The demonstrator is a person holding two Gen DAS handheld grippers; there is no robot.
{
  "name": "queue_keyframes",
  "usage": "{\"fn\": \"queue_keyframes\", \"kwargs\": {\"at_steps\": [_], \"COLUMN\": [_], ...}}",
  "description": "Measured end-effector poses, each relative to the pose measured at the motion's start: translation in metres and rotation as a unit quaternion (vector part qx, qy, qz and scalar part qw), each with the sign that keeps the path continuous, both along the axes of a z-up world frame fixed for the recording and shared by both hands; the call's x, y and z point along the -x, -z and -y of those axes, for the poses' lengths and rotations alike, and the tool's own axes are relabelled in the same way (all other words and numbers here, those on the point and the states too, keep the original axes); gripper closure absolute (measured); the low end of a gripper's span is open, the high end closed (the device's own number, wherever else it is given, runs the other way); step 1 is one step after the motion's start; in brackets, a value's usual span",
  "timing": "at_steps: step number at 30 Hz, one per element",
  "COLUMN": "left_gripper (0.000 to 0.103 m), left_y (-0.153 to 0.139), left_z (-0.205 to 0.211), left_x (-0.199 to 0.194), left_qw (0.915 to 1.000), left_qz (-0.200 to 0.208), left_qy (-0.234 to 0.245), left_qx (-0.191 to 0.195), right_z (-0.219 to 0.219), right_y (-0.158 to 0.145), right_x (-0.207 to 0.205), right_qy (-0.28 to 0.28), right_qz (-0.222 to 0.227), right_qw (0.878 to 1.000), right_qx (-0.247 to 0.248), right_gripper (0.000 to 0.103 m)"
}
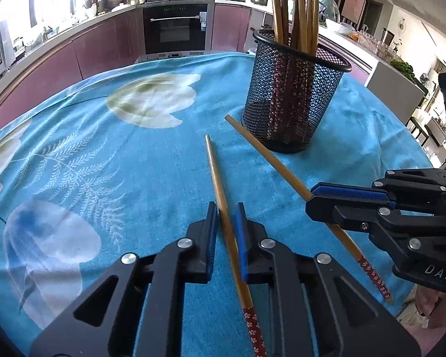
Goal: Organize utensils
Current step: 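Close the left tool on a chopstick while the right tool grasps the other, then lift both chopsticks upright and carry them over the mesh cup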
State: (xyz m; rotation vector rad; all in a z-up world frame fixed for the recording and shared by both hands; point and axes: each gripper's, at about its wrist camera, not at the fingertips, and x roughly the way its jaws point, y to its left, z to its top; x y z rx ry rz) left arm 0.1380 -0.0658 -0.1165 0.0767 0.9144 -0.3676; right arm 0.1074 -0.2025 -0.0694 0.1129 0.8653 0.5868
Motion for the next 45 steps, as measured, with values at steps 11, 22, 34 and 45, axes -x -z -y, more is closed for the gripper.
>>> {"fn": "queue_keyframes", "kwargs": {"at_steps": [11, 22, 34, 45], "left_gripper": [0.095, 0.095, 0.095, 0.095], "left_y": [-0.008, -0.03, -0.053, -0.069], "left_z": [-0.003, -0.013, -0.013, -0.015], "left_x": [0.006, 0.017, 0.029, 0.035], "left_qw": [0.9998, 0.9981, 0.9961, 0.9931], "left_qz": [0.008, 0.018, 0.037, 0.049], "left_qy": [-0.004, -0.001, 0.011, 0.019], "left_qx": [0.016, 0.059, 0.08, 0.105], "right_z": [0.003, 0.006, 0.017, 0.024], "right_y": [-0.006, -0.018, -0.025, -0.037], "right_x": [0.004, 0.009, 0.011, 0.013], "right_qy": [0.0, -0.009, -0.002, 0.003], "right_qz": [0.009, 0.019, 0.025, 0.041], "right_qw": [1.0, 0.999, 0.998, 0.997], "right_qx": [-0.011, -0.033, -0.06, -0.073], "right_gripper": [0.098, 0.098, 0.097, 0.097]}}
